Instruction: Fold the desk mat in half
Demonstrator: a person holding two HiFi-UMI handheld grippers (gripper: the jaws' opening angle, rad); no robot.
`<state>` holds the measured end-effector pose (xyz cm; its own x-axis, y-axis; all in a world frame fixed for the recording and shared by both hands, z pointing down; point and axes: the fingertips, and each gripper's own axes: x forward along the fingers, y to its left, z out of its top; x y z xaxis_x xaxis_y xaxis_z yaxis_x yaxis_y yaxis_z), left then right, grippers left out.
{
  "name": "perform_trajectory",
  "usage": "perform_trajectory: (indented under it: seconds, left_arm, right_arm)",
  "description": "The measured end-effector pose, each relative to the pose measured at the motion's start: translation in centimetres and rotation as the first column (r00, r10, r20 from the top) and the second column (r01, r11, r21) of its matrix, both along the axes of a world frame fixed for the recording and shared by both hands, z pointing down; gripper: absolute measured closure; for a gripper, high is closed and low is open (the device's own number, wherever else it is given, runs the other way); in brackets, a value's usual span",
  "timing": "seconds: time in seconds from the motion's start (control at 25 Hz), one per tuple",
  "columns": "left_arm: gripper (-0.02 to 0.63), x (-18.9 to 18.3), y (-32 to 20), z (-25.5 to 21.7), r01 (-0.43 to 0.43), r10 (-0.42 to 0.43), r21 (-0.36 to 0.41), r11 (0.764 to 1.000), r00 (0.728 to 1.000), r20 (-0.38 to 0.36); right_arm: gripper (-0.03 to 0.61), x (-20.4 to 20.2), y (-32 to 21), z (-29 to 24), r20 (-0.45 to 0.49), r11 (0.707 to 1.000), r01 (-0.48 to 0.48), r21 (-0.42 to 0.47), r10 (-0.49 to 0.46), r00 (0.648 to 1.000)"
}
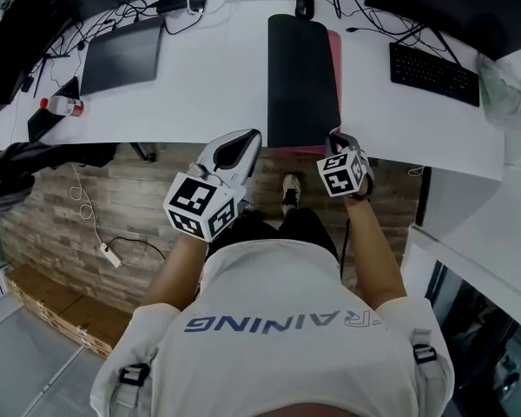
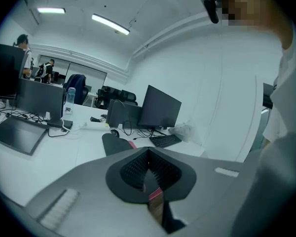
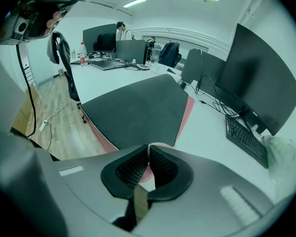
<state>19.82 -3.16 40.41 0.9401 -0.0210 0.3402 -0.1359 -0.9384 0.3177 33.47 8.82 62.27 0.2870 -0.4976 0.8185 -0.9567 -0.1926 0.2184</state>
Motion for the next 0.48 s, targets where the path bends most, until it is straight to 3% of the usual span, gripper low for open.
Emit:
perform_trajectory:
  seconds: [0.28,0.48]
  left_arm:
    - [0.615,1.0,1.3,-0.6,-0.057,0.057,0.012,0.998,0.998,-0.013]
    - [0.615,1.5,1.7,-0.8,-0.077,0.077,0.015,0.997,0.997,-0.016]
  right_arm:
    - [0.552,0.4,2.8,0.2,0.003,0.998,-0.067,-0.008,0.067,0.998]
    - [0.551,-0.5,2.9,0.3,0.016,0.998,-0.058,0.000,0.058,0.998]
